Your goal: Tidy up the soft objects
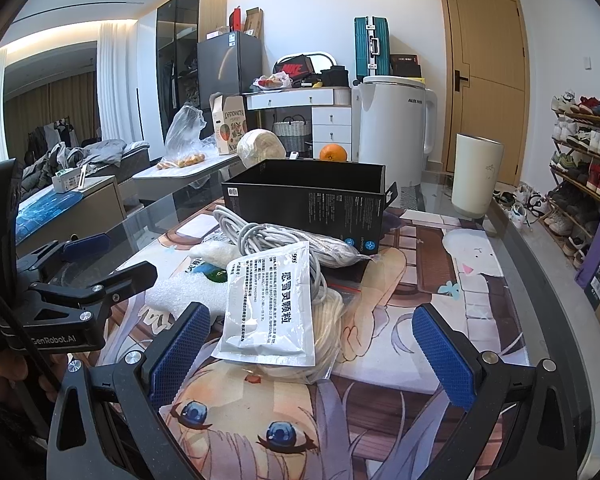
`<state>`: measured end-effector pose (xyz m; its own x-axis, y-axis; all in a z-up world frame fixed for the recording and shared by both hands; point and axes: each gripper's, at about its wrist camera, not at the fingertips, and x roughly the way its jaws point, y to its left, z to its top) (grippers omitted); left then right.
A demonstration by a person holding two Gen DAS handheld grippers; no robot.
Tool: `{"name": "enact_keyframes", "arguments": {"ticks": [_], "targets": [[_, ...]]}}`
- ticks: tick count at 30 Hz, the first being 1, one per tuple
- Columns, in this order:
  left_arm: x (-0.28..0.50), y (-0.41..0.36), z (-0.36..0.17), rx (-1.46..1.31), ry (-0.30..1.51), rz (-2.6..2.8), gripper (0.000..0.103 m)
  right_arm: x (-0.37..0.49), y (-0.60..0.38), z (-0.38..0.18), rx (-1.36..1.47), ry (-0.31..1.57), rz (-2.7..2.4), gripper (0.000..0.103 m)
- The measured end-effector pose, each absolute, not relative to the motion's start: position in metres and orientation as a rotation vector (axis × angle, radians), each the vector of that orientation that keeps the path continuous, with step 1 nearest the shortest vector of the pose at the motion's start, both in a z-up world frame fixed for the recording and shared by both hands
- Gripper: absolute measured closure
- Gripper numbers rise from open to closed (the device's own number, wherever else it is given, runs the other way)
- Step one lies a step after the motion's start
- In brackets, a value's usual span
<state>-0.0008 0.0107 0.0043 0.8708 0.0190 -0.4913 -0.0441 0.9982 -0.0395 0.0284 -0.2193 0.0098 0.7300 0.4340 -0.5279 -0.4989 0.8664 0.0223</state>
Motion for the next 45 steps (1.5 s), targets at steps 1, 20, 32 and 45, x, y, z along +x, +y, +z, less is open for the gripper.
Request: {"name": "enact_keyframes", "arguments": {"ticks": [1, 20, 32, 45], "targets": [[-0.001, 0.011, 0.005, -0.050, 0.510, 0.032, 0.000, 0.031, -0.218, 0.010, -0.128, 0.550, 0.511, 0.000], [0.009, 0.015, 0.003, -0.022, 0.537, 0.001, 0.000, 0.055, -0.191, 0.002, -0.165, 0.690, 0.532, 0.000], [0.009, 0.021, 0.002, -0.016, 0.540, 0.006, 0.000, 0.072, -0.168, -0.006, -0.250, 0.738, 0.524, 0.013], [0.011, 0.011, 0.001, 0.007, 0.586, -0.089, 0.001, 0.065, -0.169, -0.005, -0.266, 0.736, 0.536, 0.049]]}}
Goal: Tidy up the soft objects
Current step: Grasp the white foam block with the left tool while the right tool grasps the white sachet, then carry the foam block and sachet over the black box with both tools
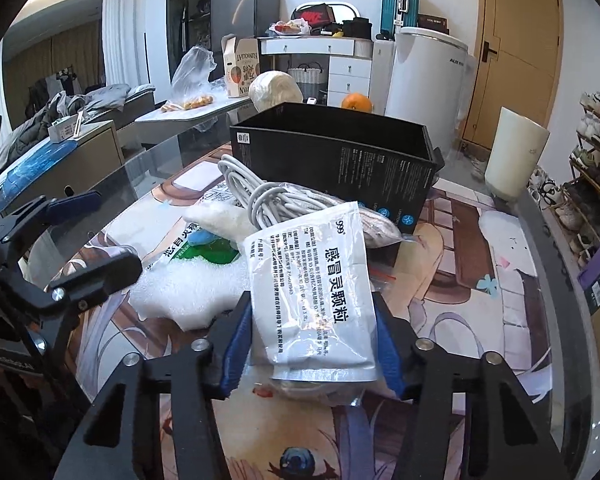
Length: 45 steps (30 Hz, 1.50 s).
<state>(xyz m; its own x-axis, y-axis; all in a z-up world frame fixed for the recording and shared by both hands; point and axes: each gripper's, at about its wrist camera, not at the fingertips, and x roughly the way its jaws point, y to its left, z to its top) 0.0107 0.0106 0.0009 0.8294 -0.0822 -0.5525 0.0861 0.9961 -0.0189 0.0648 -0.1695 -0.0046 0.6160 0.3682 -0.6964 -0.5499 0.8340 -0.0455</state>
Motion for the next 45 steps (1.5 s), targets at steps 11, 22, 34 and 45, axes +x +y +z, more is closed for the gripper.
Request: {"name": "enact_keyframes", "arguments": {"ticks": [11, 22, 34, 45], "targets": [[0.019, -0.025, -0.001, 0.114, 0.622, -0.193, 0.001, 0.050, -0.191, 0.008, -0.242, 0.665, 0.533, 0.053], [0.029, -0.062, -0.016, 0.288, 0.712, -0.240, 0.063, 0.051, -0.204, 0.010, -0.220, 0.654, 0.509, 0.053], [0.001, -0.039, 0.009, 0.148, 0.644, -0.294, 0.065, 0.041, -0.209, 0.020, -0.191, 0.600, 0.525, 0.053], [0.012, -0.012, 0.046, 0.062, 0.525, -0.190, 0.065, 0.042, -0.213, 0.042, -0.131, 0.554, 0.527, 0.053]]}}
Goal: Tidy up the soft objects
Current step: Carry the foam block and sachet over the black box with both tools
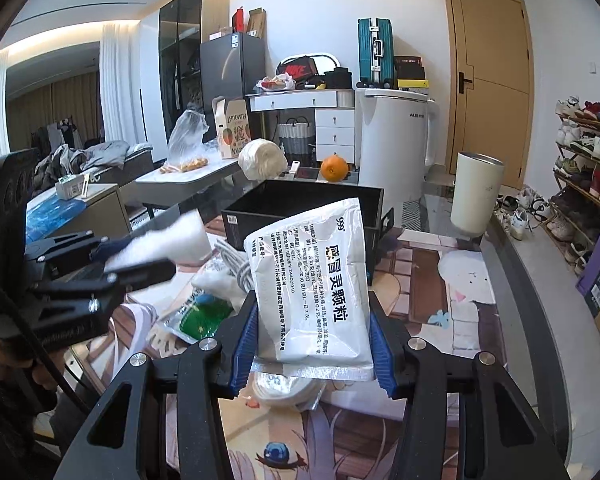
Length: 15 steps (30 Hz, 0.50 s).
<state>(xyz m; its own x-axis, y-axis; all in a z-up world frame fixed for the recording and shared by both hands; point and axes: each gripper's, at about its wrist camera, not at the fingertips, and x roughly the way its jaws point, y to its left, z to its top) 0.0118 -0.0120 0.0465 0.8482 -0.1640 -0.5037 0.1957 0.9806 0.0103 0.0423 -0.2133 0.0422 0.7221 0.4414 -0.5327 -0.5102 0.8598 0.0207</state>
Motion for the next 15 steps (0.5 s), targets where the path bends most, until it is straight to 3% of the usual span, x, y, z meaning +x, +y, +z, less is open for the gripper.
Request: {"name": "enact_keyframes", "arguments": {"ticks": [15], "targets": [[0.048, -0.010, 0.069, 0.045, 0.465, -0.152, 0.065, 0.074, -0.205, 0.063, -0.116, 0.555, 0.531, 0.053]]}}
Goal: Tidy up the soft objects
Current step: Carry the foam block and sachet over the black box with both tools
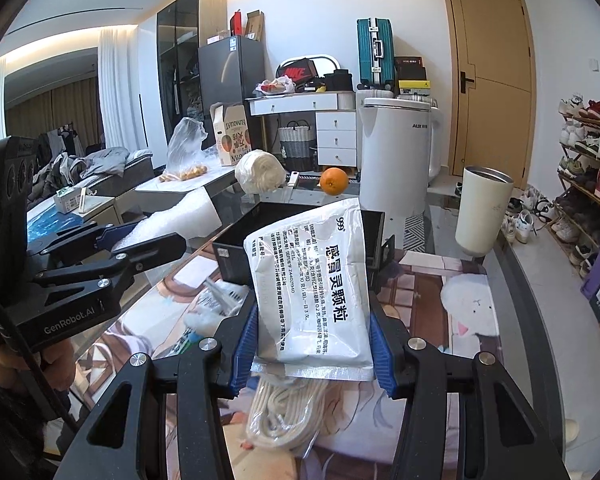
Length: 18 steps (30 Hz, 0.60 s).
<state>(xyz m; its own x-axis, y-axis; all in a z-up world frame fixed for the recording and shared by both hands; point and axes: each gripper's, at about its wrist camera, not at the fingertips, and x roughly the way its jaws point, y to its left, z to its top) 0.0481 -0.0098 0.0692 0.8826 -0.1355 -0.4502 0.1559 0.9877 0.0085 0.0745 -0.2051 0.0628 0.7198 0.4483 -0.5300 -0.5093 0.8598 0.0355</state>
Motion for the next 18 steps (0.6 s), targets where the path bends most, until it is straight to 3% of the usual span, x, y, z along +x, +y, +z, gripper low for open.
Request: {"name": "enact_keyframes", "arguments": {"ticks": [18], "targets": [[0.109, -0.007, 0.070, 0.013, 0.504, -0.140, 0.065, 0.133, -0.196, 0.071, -0.134, 0.584, 0.532, 0.053]]}}
